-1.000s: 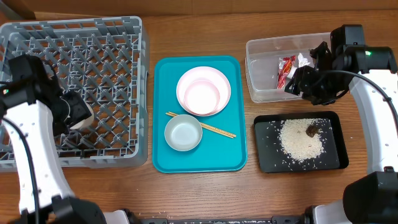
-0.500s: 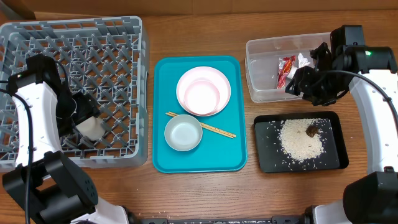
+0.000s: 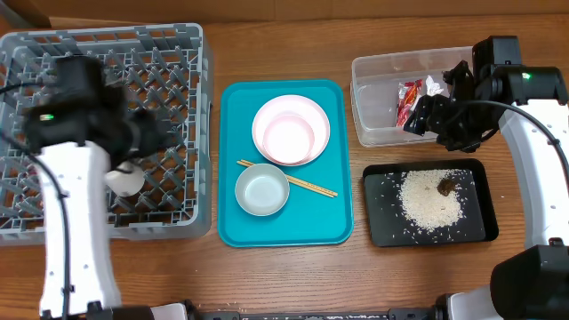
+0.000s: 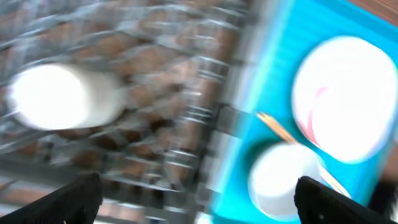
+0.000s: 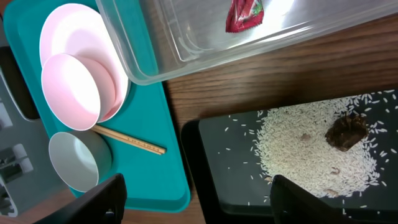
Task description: Sort waste into correct bins and load items into the dishwasher
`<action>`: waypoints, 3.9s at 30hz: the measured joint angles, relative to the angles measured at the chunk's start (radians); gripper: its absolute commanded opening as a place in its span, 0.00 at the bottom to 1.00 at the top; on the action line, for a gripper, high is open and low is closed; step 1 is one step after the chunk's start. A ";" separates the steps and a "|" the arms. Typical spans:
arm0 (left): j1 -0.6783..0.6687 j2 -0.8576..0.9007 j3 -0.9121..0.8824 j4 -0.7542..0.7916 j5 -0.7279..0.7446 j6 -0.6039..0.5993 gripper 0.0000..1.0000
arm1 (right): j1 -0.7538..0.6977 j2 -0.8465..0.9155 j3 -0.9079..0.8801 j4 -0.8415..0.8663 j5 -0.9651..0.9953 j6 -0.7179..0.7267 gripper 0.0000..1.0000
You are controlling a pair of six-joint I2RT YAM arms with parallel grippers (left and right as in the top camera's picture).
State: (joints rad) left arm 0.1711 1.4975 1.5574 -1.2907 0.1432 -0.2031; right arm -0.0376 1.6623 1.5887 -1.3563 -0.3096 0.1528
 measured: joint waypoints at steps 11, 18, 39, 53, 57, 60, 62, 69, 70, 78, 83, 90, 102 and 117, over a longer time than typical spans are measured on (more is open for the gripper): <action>-0.462 0.087 0.001 0.014 0.014 -0.002 0.86 | 0.000 0.000 0.000 -0.002 -0.001 0.000 0.79; -0.651 0.250 0.001 0.044 0.010 -0.004 0.69 | 0.000 0.000 0.001 -0.006 -0.001 0.000 0.79; -0.777 0.561 0.000 0.008 -0.087 -0.058 0.04 | 0.000 0.000 0.001 -0.021 0.000 0.000 0.79; -0.345 0.068 0.099 0.101 -0.029 0.032 0.04 | 0.000 0.000 0.001 -0.021 0.000 0.000 0.78; -0.121 0.081 0.099 0.178 0.232 0.218 0.04 | 0.000 0.000 0.001 -0.022 0.000 0.000 0.78; -0.010 0.111 0.099 0.193 0.425 0.333 0.04 | 0.000 0.000 0.001 -0.022 0.000 0.000 0.78; 0.061 0.142 0.099 0.200 0.559 0.409 0.04 | 0.000 0.000 0.001 -0.021 0.000 0.000 0.78; 0.265 0.305 0.098 0.329 0.925 0.538 0.04 | 0.000 0.000 0.001 -0.026 0.000 0.000 0.78; 0.281 0.325 0.098 0.351 0.961 0.544 0.04 | 0.000 0.000 0.001 -0.027 0.000 0.000 0.78; 0.365 0.496 0.098 0.411 1.108 0.555 0.04 | 0.000 0.000 0.001 -0.032 0.000 0.000 0.78; 0.394 0.567 0.098 0.399 1.124 0.555 0.04 | 0.000 0.000 0.001 -0.032 0.000 0.000 0.78; 0.483 0.583 0.098 0.299 1.101 0.563 0.16 | 0.000 0.000 0.001 -0.032 0.000 0.000 0.78; 0.538 0.580 0.098 0.148 1.019 0.557 1.00 | 0.000 0.000 0.001 -0.038 0.000 0.000 0.79; 0.443 0.188 0.098 0.047 0.745 0.388 1.00 | 0.199 -0.001 -0.065 0.014 0.002 -0.045 0.21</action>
State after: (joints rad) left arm 0.6136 1.6859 1.6558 -1.2434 0.8879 0.1848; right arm 0.1616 1.6611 1.5234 -1.3422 -0.3080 0.1078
